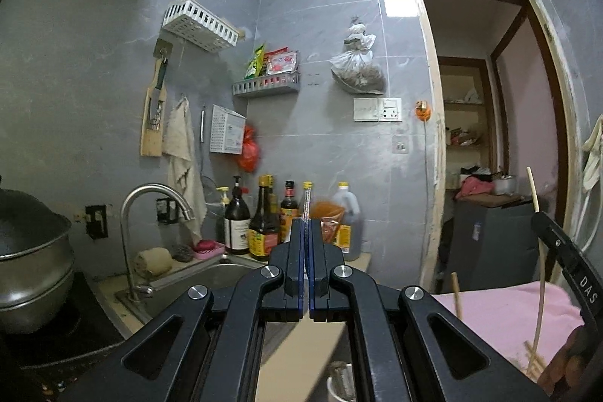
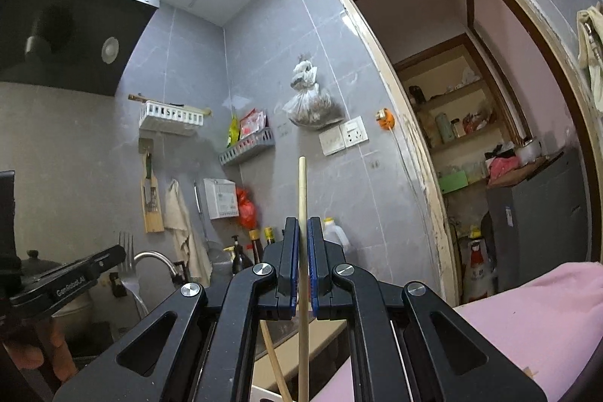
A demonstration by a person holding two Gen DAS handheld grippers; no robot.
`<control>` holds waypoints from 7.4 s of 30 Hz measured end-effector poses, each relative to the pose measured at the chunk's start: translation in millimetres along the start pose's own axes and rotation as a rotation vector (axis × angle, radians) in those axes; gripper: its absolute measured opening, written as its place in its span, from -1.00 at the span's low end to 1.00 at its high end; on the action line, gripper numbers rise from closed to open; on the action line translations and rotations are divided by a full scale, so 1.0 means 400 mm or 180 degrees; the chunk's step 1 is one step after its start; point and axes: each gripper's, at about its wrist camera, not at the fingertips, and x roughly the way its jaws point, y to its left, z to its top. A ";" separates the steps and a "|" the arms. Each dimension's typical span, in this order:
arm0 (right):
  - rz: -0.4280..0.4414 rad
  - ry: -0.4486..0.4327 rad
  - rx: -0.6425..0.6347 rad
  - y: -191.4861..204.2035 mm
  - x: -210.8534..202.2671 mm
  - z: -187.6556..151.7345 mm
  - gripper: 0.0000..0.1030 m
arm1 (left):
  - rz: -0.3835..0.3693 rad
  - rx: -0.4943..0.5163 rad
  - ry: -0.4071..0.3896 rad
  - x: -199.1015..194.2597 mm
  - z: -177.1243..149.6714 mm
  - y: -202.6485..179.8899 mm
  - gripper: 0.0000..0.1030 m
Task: Organize utensils
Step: 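Lift both chopsticks upright and carry them toward the white holder, then lower the chopsticks into the holder and open both grippers, then move both grippers back over the chopsticks on the cloth, then grasp a chopstick with the left gripper while the right gripper grasps another chopstick, then lift both held chopsticks upright and carry them over the white holder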
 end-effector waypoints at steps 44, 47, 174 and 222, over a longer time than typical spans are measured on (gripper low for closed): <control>-0.0448 0.0299 -0.0669 -0.051 -0.205 0.051 0.61 | -0.1324 -0.0405 0.0425 -0.091 -0.012 -0.164 0.75; -0.0573 0.0245 -0.0736 -0.086 -0.250 0.086 0.77 | -0.1390 -0.0301 0.0347 -0.120 -0.010 -0.221 0.95; -0.0846 -0.0199 -0.1027 -0.091 -0.342 0.081 -0.90 | -0.1526 -0.0435 -0.0010 -0.171 0.023 -0.328 -0.95; 0.0077 0.0197 -0.0055 0.014 -0.005 -0.101 -0.90 | -0.1134 -0.1515 -0.0058 0.044 -0.140 0.061 -0.95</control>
